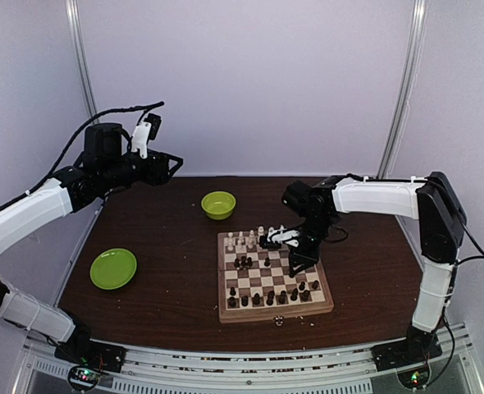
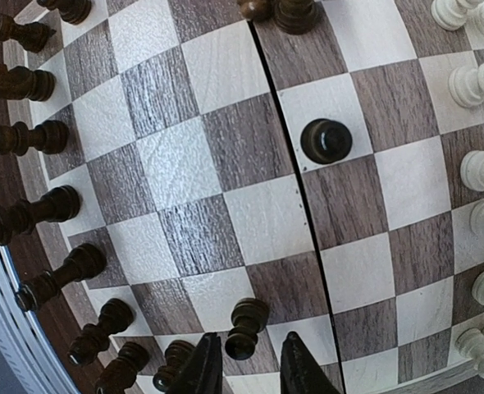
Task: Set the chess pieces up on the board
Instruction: Pick up the pawn from the chessboard, then place the pawn at c7.
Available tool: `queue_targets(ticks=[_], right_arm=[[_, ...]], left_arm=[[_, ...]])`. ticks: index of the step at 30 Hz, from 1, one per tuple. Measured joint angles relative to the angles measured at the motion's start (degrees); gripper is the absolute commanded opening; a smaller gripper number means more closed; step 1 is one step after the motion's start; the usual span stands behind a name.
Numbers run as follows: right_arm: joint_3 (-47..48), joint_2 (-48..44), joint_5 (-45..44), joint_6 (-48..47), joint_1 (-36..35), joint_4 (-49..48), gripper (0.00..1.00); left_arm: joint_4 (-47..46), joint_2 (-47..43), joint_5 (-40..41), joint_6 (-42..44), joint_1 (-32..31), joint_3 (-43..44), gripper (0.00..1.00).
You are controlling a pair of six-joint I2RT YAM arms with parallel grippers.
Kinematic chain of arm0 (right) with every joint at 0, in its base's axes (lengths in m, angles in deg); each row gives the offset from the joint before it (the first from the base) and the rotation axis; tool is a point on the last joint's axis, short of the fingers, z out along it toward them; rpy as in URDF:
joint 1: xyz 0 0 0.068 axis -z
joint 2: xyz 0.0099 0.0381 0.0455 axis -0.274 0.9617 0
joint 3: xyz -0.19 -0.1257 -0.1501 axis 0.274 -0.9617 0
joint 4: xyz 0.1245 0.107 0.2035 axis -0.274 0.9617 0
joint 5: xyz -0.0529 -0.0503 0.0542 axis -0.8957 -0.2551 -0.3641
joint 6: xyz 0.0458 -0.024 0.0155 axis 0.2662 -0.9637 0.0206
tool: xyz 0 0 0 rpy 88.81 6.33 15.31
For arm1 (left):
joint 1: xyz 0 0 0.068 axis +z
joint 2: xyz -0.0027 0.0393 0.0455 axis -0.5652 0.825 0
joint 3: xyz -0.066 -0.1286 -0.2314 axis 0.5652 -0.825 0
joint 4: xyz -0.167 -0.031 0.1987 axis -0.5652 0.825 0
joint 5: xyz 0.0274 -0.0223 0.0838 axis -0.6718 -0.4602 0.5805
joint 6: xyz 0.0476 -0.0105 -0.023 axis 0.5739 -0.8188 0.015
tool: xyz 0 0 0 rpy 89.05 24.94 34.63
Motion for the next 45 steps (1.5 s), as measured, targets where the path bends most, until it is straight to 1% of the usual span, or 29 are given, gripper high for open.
queue_targets(ticks=[3, 13, 24, 34, 45], right_arm=[[0.11, 0.35, 0.02, -0.07, -0.15, 0.09, 0.19], [0.11, 0.63, 0.09, -0.87, -1.81, 0.68, 0.14], [-0.20, 0.63, 0.46, -2.58, -4.87, 2.10, 0.13], [-1.03, 0.04, 0.13, -3.45, -5.38, 2.25, 0.11], [-3.72, -2.21, -1.27, -3.63, -5.55, 2.45, 0.12]], left_arm=[[0.00, 0.07, -0.15, 0.00, 0.00, 0.02, 0.60], [-0.02, 0.72, -0.74, 0.00, 0.00, 0.04, 0.59], [0.00, 1.05, -1.18, 0.00, 0.00, 0.04, 0.59], [0.00, 1.11, -1.64, -0.02, 0.00, 0.09, 0.59], [0.00, 2.05, -2.29, -0.50, 0.00, 0.09, 0.59]])
